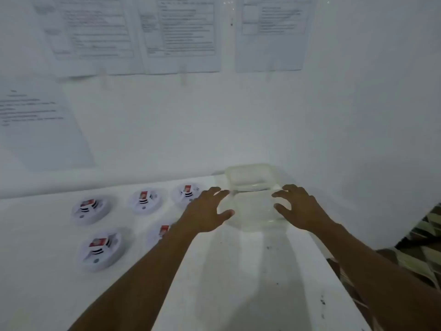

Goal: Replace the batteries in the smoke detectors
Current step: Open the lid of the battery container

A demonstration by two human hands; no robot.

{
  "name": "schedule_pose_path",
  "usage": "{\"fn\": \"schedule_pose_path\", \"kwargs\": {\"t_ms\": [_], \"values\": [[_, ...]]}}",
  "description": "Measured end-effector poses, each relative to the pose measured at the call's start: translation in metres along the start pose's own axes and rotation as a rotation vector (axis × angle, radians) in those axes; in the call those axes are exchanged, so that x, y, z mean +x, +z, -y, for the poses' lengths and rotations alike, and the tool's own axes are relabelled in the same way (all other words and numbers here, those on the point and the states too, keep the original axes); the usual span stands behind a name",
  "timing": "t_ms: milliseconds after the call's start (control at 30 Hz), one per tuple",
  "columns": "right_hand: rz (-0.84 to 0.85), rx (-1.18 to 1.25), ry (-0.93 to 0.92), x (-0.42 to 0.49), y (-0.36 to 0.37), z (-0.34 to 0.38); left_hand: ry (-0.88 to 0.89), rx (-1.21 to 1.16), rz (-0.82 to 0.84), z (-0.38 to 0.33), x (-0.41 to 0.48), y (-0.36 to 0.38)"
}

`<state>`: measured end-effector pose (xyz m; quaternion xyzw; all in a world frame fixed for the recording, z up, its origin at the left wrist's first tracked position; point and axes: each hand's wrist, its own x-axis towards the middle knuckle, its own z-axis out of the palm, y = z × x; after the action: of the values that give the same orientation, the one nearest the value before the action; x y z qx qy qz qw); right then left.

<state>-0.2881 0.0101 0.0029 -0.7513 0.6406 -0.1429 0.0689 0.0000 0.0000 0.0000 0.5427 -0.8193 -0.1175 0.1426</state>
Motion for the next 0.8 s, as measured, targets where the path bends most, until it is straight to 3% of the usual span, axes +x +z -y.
{"fn": "schedule_pose_path", "kwargs": {"t_ms": [167, 367, 533, 633, 800], "values": [[-0.080, 0.431, 0.020, -0.009, 0.009, -0.020, -0.082, -0.410, -0.048, -0.036, 0.003, 0.030], [0.019, 0.713, 0.109, -0.024, 0.012, -0.018, -0.261, -0.668, -0.263, -0.052, -0.011, 0.044], [0.103, 0.954, 0.115, -0.037, 0.012, -0.017, -0.302, -1.014, -0.247, -0.052, -0.027, 0.052], [0.147, 1.054, 0.128, -0.035, 0.011, -0.017, -0.306, -0.913, -0.315, -0.052, -0.022, 0.056], [0.226, 1.135, 0.145, -0.031, 0.012, -0.020, -0.226, -0.820, -0.197, -0.044, -0.019, 0.052]]}}
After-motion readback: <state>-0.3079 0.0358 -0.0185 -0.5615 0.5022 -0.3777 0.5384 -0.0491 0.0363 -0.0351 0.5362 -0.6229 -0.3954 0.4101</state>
